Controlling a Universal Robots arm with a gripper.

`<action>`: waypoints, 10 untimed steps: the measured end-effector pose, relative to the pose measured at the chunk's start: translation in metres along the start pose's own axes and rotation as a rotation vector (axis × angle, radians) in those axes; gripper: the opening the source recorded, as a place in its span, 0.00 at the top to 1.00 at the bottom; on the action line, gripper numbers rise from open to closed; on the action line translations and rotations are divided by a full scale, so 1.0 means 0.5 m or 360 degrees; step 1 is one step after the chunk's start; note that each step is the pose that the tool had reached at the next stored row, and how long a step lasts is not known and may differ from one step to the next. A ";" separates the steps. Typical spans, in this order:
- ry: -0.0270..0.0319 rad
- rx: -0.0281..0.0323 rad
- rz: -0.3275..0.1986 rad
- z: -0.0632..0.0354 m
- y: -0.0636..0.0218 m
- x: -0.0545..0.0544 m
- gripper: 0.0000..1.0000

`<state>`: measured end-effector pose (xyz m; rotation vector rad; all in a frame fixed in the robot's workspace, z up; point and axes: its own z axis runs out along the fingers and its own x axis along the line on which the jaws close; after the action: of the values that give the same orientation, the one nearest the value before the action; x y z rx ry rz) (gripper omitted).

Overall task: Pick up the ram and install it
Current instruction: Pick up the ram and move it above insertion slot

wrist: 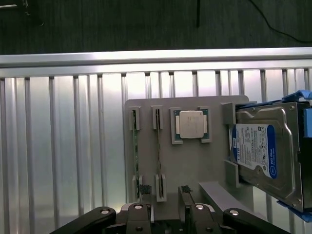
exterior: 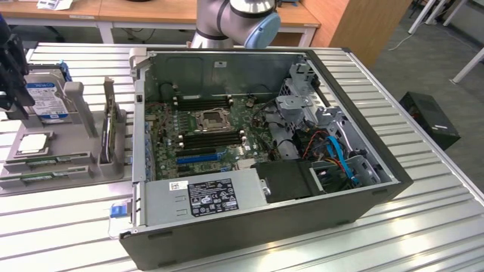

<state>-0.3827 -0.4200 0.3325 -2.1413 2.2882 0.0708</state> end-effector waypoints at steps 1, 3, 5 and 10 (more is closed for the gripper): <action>-0.00001 0.00001 0.0000 0.002 0.000 0.000 0.64; 0.00001 -0.00001 0.0000 0.007 0.000 0.000 0.64; 0.00001 -0.00002 0.0000 0.011 0.000 0.000 0.64; 0.00000 -0.00001 0.0000 0.023 -0.001 0.001 0.64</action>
<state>-0.3827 -0.4200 0.3210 -2.1414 2.2882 0.0708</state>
